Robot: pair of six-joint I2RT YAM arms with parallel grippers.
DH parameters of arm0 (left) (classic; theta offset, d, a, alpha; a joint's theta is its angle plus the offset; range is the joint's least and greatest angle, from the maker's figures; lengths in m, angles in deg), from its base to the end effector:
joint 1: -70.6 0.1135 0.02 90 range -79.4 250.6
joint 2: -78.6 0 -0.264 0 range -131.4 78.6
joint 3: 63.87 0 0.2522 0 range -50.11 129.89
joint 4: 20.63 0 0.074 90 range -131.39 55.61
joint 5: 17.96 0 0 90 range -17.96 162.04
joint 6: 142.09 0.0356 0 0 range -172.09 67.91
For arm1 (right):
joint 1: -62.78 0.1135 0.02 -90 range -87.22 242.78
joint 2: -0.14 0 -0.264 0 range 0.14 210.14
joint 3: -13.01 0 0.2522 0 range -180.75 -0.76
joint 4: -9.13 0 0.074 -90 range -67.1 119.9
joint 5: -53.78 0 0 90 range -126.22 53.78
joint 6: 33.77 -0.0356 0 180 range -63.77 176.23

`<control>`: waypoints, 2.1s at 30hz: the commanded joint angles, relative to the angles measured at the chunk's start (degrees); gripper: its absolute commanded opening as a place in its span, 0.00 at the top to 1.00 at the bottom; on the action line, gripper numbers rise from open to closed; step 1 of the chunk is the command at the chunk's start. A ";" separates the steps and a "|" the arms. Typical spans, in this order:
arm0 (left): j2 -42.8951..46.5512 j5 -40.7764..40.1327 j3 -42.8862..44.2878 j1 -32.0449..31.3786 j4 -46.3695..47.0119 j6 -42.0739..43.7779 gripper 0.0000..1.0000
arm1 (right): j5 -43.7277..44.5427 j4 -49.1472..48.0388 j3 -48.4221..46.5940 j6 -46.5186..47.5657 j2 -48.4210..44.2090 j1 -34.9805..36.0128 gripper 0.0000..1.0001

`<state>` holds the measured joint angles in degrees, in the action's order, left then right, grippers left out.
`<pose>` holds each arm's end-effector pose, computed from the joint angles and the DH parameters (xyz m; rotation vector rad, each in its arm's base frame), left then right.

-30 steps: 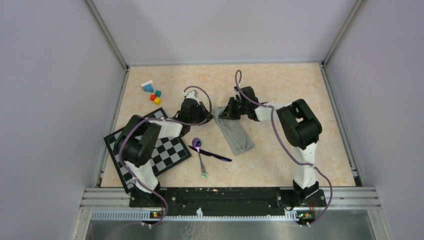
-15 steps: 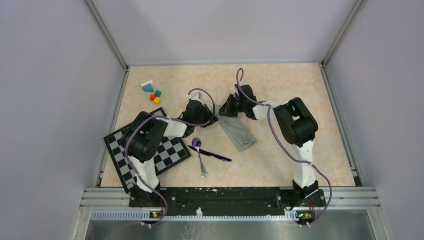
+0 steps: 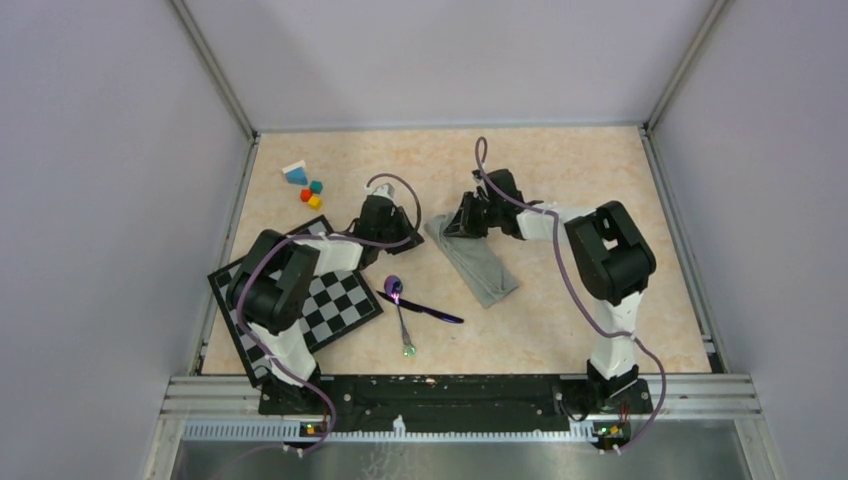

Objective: Fold the napkin into a case and place the utensils inside
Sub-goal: Stuff the top corner of the smaller-rectangle-folded napkin at the center of the board.

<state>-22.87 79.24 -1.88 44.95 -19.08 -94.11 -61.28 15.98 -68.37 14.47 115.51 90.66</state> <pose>0.3166 -0.1570 0.1447 -0.2623 2.3290 -0.7596 0.3665 0.2109 0.1416 0.0489 2.4665 1.0888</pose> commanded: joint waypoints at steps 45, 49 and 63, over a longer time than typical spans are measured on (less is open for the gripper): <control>-7.13 9.37 -1.60 -3.34 8.22 -6.39 0.76 | 9.94 -1.33 3.59 7.39 -4.26 6.81 1.00; -7.84 8.26 -0.65 -4.47 7.72 -6.37 0.77 | 11.23 -3.05 2.91 4.66 -3.05 8.73 1.00; 14.23 7.82 -6.64 2.08 -6.09 2.63 0.54 | 10.76 13.11 6.79 27.96 -22.69 7.63 0.44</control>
<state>-16.27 87.33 -8.38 45.74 -19.62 -95.09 -50.52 24.48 -60.63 33.20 98.59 97.19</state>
